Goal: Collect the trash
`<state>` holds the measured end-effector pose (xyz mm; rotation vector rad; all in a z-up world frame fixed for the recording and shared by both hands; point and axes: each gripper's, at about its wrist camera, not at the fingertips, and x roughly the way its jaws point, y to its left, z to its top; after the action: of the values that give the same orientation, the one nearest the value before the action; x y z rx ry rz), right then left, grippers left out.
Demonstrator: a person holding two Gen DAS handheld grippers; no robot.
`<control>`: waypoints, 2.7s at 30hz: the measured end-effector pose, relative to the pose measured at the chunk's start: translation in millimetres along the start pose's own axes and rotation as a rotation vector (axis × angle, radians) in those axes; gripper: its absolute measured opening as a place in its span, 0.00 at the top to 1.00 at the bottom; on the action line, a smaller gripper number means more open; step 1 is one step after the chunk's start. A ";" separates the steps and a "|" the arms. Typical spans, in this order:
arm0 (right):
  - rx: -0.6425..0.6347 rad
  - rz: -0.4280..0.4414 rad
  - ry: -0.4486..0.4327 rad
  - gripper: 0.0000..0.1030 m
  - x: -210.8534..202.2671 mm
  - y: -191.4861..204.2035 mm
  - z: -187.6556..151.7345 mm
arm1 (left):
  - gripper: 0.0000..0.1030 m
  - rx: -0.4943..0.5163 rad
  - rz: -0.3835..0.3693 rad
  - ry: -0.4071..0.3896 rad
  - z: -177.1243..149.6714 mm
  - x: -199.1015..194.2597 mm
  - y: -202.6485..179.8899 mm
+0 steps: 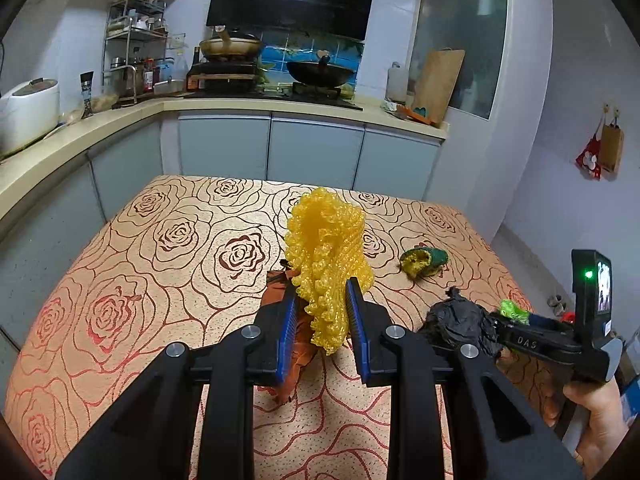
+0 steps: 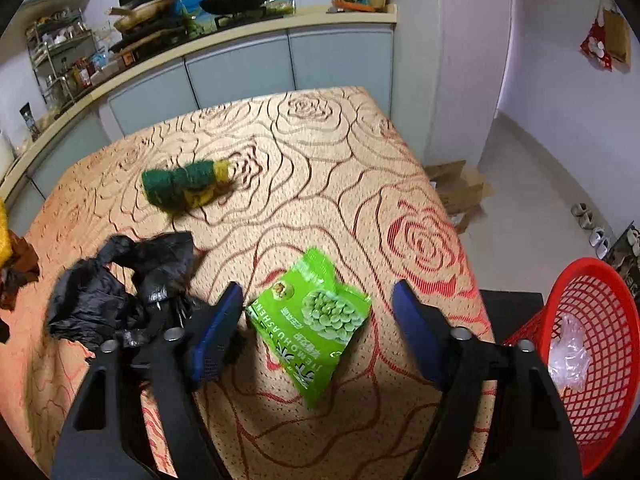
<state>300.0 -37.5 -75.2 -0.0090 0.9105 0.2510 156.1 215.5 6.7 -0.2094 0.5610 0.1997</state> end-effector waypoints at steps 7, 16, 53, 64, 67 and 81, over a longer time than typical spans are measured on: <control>-0.019 0.009 -0.005 0.57 -4.0 -2.2 -3.5 | 0.78 -0.004 0.001 -0.004 0.5 -2.7 0.0; -0.012 0.060 -0.012 0.60 -21.2 -5.4 -18.5 | 0.78 -0.005 0.008 -0.012 -1.3 -8.9 2.0; -0.059 0.110 -0.313 0.60 -165.8 -7.4 -22.3 | 0.78 0.050 -0.086 -0.087 4.5 -62.5 -27.5; -0.049 0.108 -0.308 0.60 -168.4 -14.8 -27.9 | 0.75 0.058 -0.121 -0.016 -20.6 -49.0 -31.0; -0.044 0.109 -0.311 0.60 -169.9 -17.2 -28.2 | 0.77 0.077 -0.111 -0.017 -20.3 -48.2 -33.0; -0.030 0.096 -0.322 0.60 -177.9 -30.5 -31.0 | 0.31 0.087 -0.113 0.059 -27.9 -38.7 -21.7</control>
<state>178.2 -108.3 41.9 0.0468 0.5878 0.3446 115.2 182.7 7.8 -0.1618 0.6130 0.0598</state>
